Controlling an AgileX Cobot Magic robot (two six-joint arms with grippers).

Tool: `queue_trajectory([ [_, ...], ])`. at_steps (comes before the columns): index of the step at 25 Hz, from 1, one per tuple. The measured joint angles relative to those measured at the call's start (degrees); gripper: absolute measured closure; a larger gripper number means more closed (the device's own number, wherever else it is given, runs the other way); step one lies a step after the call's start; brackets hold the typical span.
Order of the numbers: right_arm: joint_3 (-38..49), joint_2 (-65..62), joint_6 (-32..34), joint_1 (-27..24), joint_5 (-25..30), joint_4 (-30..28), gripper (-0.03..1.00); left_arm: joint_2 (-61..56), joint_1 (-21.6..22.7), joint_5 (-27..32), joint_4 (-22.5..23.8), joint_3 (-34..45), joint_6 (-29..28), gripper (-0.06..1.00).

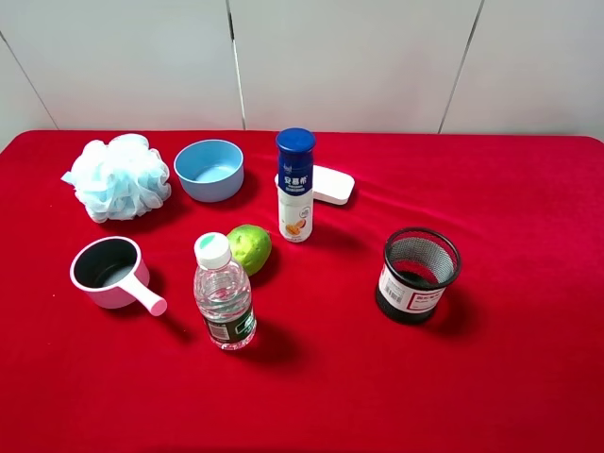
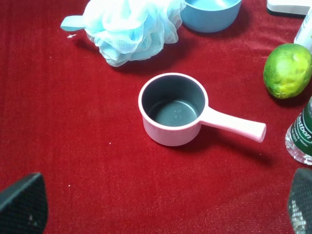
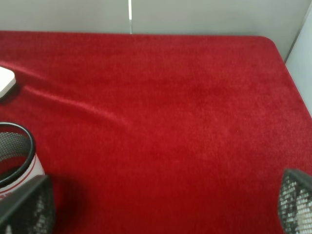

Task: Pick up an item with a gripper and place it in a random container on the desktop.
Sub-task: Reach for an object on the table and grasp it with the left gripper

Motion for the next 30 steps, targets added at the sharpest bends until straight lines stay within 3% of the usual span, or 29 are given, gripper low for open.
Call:
queue_trajectory([
  [10,0.0,0.0,0.0,0.0,0.0,0.0,0.28,0.0,0.0,0.1,0.0,0.0,0.0,-0.01],
  [16,0.0,0.0,0.0,0.0,0.0,0.0,0.28,6.8,0.1,0.4,0.0,-2.9,0.0,0.01],
  [22,0.0,0.0,0.0,0.0,0.0,0.0,0.28,20.1,0.1,0.7,0.0,-9.7,0.2,0.01],
  [30,0.0,0.0,0.0,0.0,0.0,0.0,0.28,35.5,0.2,5.6,-0.1,-21.3,1.2,0.02],
])
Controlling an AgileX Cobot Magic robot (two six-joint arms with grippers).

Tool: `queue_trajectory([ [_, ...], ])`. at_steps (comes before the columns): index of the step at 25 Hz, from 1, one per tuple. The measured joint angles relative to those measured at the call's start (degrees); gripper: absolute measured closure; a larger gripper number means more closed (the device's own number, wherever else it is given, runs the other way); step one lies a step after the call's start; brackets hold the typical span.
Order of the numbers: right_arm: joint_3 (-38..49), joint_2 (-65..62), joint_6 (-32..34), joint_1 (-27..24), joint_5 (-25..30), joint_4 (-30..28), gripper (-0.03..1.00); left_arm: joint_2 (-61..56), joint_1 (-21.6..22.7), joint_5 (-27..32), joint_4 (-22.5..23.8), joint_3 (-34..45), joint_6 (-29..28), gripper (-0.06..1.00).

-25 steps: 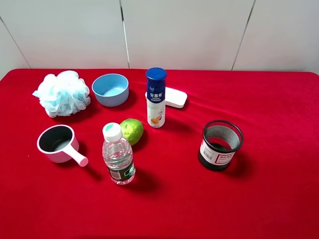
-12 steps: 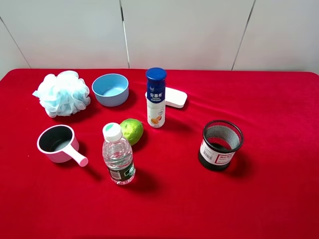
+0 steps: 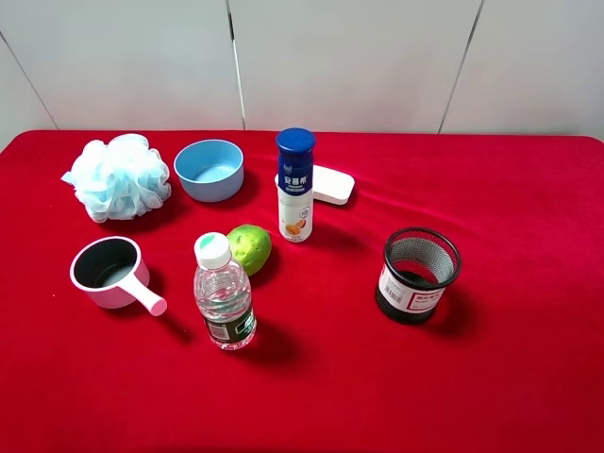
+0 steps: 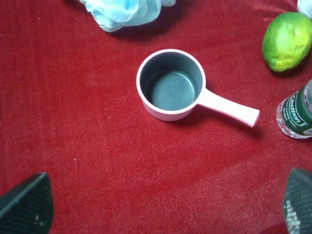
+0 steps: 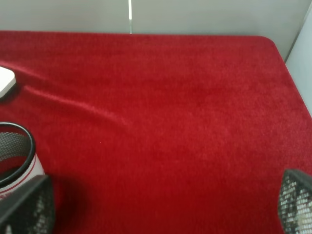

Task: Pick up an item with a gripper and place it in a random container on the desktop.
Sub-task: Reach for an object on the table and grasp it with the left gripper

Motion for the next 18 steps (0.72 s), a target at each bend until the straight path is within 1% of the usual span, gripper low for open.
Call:
queue_trajectory([
  [5,0.0,0.0,0.0,0.0,0.0,0.0,0.28,8.3,0.0,0.2,-1.8,-7.0,1.2,0.02],
  [12,0.0,0.0,0.0,0.0,0.0,0.0,0.28,19.0,-0.2,0.2,-6.7,-14.5,2.3,0.01],
  [18,0.0,0.0,0.0,0.0,0.0,0.0,0.28,27.5,-4.4,0.2,-7.1,-20.0,2.8,0.01],
])
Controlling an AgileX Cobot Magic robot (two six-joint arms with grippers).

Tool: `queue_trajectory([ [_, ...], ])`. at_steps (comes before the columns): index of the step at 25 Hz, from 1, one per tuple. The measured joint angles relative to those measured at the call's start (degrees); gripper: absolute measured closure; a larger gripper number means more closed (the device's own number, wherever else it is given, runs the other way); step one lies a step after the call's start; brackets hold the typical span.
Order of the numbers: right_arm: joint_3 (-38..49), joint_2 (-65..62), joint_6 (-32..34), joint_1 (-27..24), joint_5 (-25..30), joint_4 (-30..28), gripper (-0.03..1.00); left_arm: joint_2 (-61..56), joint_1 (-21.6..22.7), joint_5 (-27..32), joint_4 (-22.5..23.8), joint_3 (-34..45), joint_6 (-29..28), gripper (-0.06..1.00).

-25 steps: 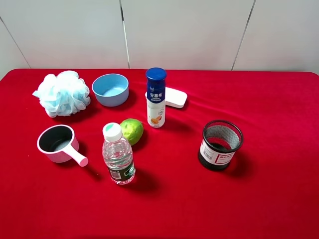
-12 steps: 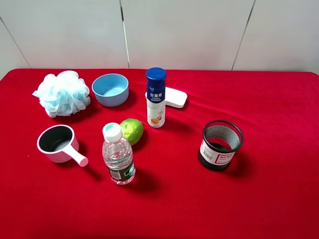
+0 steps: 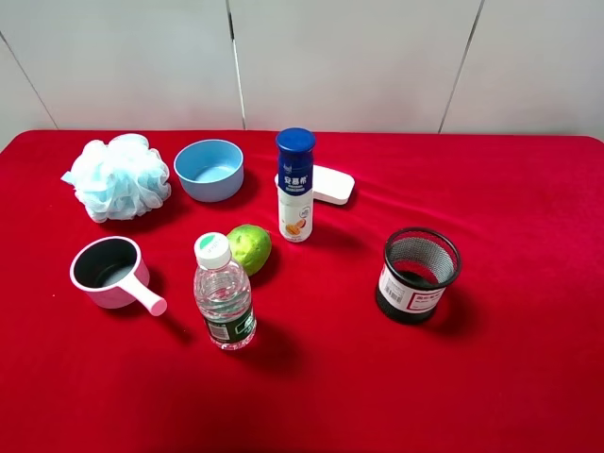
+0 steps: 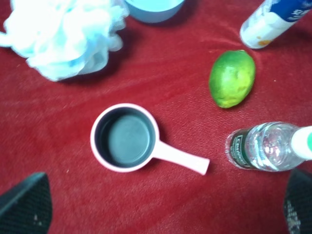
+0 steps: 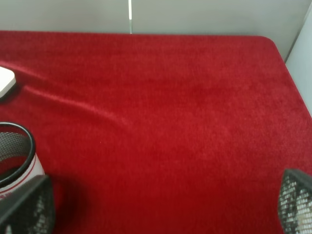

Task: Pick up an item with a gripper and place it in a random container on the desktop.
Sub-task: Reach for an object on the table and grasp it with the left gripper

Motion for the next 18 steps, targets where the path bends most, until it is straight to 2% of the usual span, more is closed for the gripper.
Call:
queue_trajectory([
  [5,0.0,0.0,0.0,0.0,0.0,0.0,0.28,7.4,-4.5,0.1,0.0,-5.0,-0.1,0.01],
  [18,0.0,0.0,0.0,0.0,0.0,0.0,0.28,25.8,-18.0,0.1,5.4,-21.3,-3.7,0.0],
])
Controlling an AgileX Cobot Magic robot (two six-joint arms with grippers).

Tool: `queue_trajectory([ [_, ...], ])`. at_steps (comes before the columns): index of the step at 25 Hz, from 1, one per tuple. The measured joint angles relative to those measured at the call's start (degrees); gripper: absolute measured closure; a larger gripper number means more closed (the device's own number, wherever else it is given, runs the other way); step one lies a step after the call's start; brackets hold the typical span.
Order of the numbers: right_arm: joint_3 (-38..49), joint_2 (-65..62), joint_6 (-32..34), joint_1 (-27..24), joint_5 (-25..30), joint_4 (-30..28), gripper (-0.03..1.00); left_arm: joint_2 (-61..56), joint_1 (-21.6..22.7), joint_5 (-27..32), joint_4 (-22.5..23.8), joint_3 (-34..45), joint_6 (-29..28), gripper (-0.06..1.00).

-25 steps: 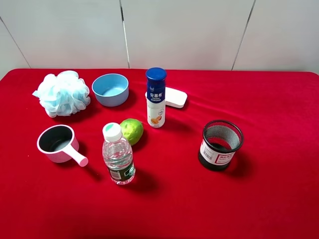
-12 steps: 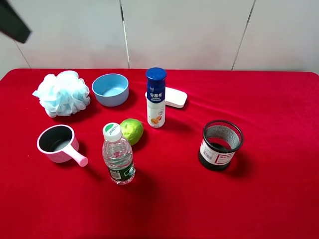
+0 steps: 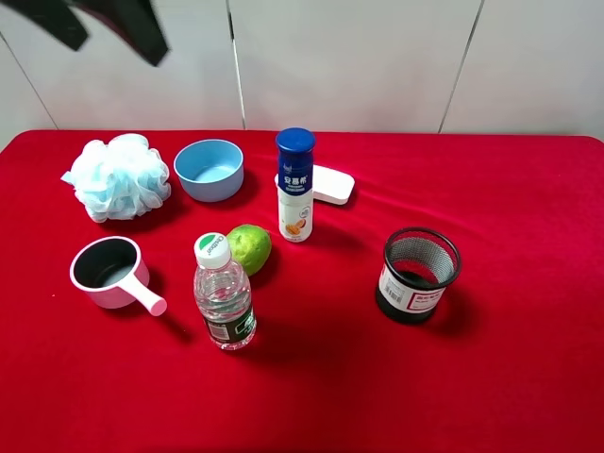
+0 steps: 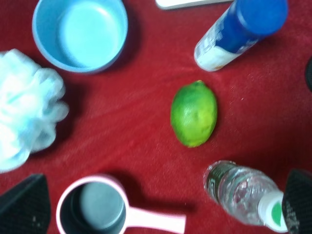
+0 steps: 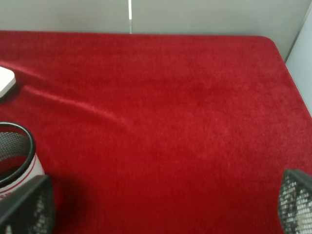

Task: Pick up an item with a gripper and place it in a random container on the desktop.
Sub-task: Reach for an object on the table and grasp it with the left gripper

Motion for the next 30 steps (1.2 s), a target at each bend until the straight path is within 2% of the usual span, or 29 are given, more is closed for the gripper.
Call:
queue_trajectory([
  [13,0.0,0.0,0.0,0.0,0.0,0.0,0.28,16.7,-9.4,-0.1,1.7,-11.5,-0.7,0.0],
  [30,0.0,0.0,0.0,0.0,0.0,0.0,0.28,34.4,-12.6,-0.2,3.1,-20.5,-0.6,0.0],
])
